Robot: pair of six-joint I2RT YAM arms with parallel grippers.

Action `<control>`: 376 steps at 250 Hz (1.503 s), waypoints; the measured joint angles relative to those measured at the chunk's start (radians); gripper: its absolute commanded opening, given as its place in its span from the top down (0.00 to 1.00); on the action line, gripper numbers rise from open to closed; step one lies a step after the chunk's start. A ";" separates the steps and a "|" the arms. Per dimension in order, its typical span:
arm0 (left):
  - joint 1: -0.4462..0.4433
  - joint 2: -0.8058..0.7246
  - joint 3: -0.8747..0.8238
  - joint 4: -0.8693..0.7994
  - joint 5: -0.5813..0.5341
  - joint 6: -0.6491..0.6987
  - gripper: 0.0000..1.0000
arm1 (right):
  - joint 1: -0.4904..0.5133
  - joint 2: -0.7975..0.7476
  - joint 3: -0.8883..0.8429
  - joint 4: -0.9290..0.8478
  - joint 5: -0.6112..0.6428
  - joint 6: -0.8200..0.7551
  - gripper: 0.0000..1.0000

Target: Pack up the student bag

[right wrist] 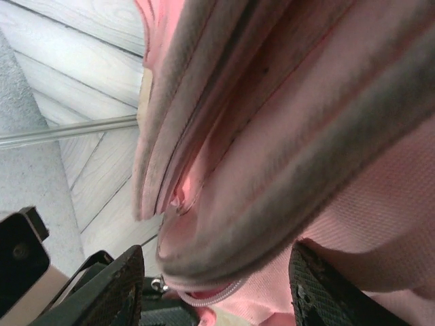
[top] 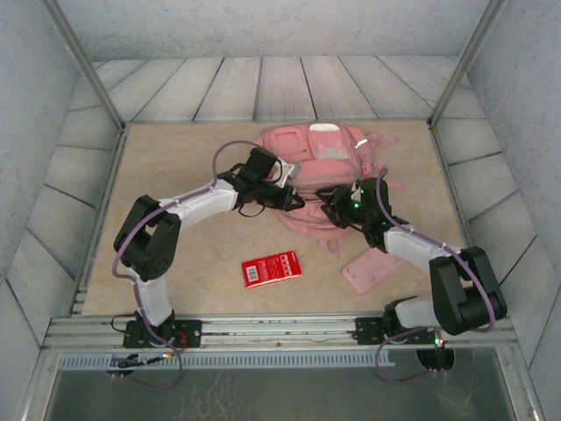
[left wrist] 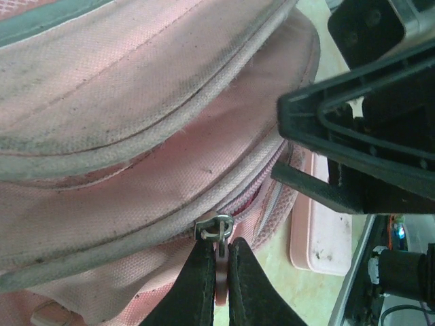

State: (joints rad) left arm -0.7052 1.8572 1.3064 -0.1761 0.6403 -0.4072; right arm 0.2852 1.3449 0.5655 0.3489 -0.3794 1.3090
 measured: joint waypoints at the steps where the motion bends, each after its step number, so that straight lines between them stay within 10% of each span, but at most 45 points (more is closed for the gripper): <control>1: 0.000 0.000 0.000 0.000 0.000 0.001 1.00 | 0.000 0.001 0.000 0.002 0.000 0.000 0.44; 64: -0.007 0.000 -0.018 -0.005 0.000 0.067 1.00 | -0.039 0.037 -0.017 0.053 0.001 0.013 0.51; 187: -0.010 0.000 -0.037 -0.002 0.019 0.082 1.00 | -0.078 0.060 -0.043 0.093 -0.030 -0.009 0.99; 376: -0.075 0.119 0.142 -0.180 0.013 0.122 1.00 | -0.073 0.072 -0.105 0.221 -0.047 0.018 1.00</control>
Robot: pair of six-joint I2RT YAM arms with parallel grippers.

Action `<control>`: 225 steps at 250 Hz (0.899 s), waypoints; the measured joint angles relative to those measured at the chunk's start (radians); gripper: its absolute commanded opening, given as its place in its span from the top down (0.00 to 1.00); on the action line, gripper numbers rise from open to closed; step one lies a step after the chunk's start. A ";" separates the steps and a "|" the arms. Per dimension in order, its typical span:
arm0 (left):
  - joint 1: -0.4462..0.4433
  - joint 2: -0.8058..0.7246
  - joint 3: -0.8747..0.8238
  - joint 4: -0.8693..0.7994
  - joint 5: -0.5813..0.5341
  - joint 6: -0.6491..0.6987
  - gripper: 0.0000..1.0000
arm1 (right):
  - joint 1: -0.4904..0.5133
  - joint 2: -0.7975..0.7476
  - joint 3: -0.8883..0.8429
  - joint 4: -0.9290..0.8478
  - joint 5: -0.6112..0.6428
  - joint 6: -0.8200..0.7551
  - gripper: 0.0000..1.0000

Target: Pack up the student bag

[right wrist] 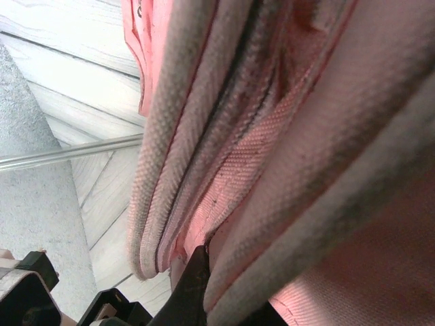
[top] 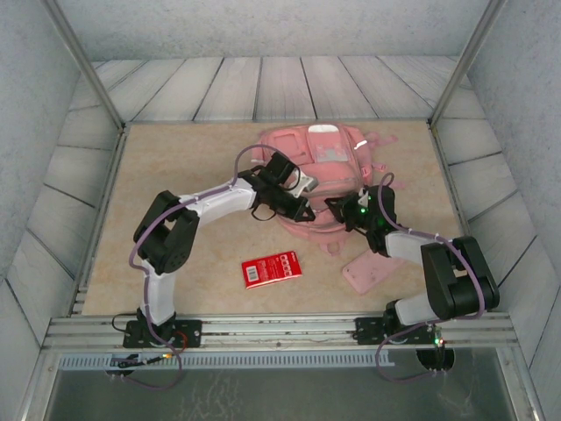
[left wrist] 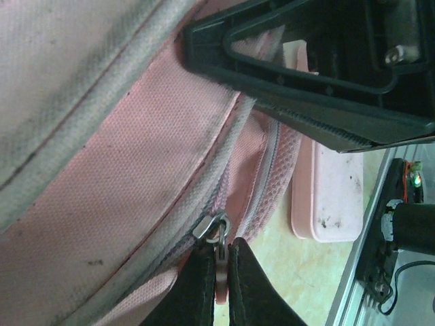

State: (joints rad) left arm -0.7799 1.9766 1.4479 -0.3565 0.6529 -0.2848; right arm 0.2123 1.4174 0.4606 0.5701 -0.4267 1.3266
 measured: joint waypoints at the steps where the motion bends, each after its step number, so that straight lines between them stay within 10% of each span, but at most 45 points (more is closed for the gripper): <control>1: 0.001 -0.001 -0.002 -0.001 -0.002 0.000 1.00 | 0.000 0.000 0.000 0.000 0.000 0.000 1.00; 95: 0.259 -0.232 -0.333 0.109 -0.062 -0.061 1.00 | -0.054 -0.060 0.002 -0.083 -0.108 -0.059 1.00; 225: 0.417 -0.149 -0.292 0.147 -0.113 -0.047 1.00 | -0.138 0.034 0.238 -0.386 -0.374 -0.369 1.00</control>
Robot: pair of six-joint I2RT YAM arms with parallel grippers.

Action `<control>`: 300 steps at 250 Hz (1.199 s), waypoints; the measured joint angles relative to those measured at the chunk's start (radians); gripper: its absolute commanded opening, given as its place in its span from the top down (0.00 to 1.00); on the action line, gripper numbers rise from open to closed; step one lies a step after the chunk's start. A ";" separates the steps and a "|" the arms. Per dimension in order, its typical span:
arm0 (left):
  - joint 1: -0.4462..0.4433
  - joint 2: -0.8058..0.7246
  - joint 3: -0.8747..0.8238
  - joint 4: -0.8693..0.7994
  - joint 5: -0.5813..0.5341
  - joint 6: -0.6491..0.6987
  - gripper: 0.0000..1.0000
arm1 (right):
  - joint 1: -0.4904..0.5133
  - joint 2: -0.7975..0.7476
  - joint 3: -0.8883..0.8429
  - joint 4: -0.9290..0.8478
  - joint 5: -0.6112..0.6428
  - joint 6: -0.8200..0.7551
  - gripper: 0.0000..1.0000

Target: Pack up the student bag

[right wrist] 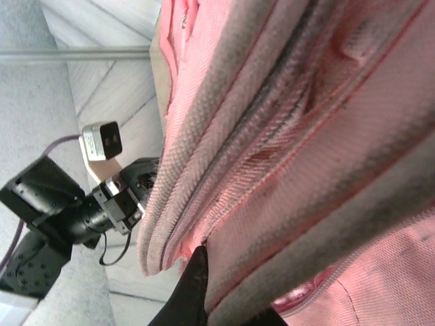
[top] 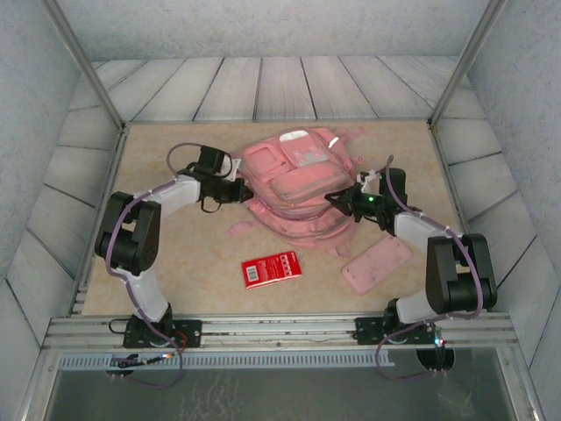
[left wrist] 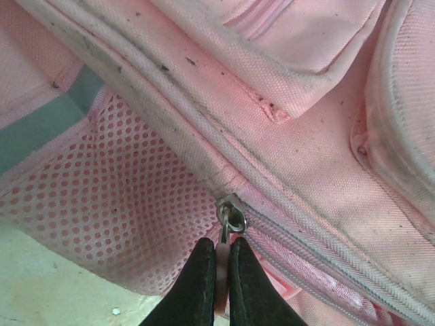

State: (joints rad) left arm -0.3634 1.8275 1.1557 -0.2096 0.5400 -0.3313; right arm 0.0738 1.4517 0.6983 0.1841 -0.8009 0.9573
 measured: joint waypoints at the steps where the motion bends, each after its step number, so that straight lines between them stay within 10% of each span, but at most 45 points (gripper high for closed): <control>1: 0.000 0.000 0.000 0.000 0.000 0.000 1.00 | 0.000 0.001 0.002 -0.003 -0.001 -0.003 1.00; 64: 0.020 -0.003 -0.009 0.040 0.011 -0.001 0.97 | 0.000 0.058 0.154 -0.158 -0.058 -0.164 1.00; 154: 0.103 -0.167 -0.124 0.019 -0.052 0.060 0.47 | 0.027 0.154 0.368 -0.198 -0.093 -0.180 1.00; 300: -0.146 -0.433 -0.031 -0.101 -0.164 0.282 0.33 | 0.174 0.333 0.619 -0.261 -0.095 -0.244 1.00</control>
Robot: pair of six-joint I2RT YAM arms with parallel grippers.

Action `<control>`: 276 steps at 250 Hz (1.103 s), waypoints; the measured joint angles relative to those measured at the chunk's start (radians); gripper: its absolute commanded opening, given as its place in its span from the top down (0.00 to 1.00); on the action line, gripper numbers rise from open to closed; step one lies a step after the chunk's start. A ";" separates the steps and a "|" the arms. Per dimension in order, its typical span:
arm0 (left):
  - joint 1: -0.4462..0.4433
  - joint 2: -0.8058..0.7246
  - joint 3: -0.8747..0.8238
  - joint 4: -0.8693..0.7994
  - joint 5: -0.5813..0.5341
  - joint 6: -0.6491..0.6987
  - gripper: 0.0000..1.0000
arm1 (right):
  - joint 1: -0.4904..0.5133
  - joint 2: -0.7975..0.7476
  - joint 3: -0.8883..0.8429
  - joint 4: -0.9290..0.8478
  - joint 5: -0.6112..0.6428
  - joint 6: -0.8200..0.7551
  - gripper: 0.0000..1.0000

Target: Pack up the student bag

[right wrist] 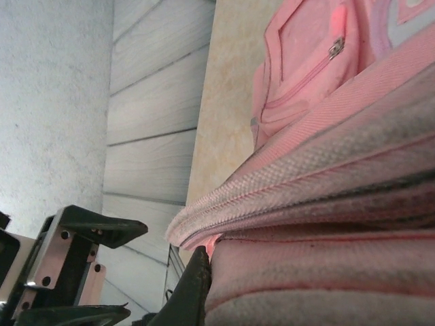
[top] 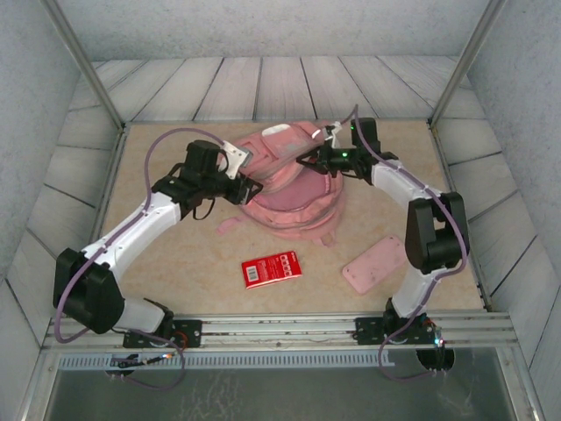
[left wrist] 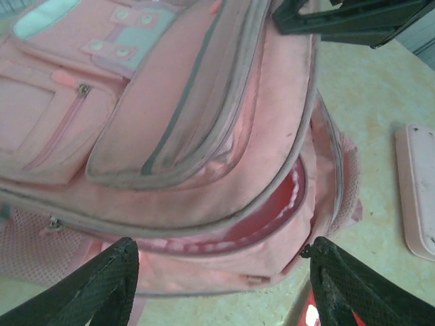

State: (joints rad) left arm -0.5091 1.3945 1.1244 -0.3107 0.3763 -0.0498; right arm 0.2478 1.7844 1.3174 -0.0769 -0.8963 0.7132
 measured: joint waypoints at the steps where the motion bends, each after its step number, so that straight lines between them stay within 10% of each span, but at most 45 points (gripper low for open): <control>1: 0.000 0.000 0.000 0.000 -0.002 0.001 0.33 | 0.002 0.002 0.003 -0.003 0.000 -0.002 1.00; 107: 0.003 -0.101 -0.019 -0.023 -0.128 -0.016 0.31 | 0.109 0.125 0.142 -0.231 -0.022 -0.224 0.93; 276: 0.003 -0.098 -0.180 0.090 -0.047 -0.136 0.19 | 0.078 -0.348 -0.182 -0.505 0.703 -0.224 0.01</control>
State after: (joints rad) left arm -0.5060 1.2968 0.9440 -0.2207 0.3294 -0.1860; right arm 0.3260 1.4368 1.1358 -0.5823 -0.1928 0.4896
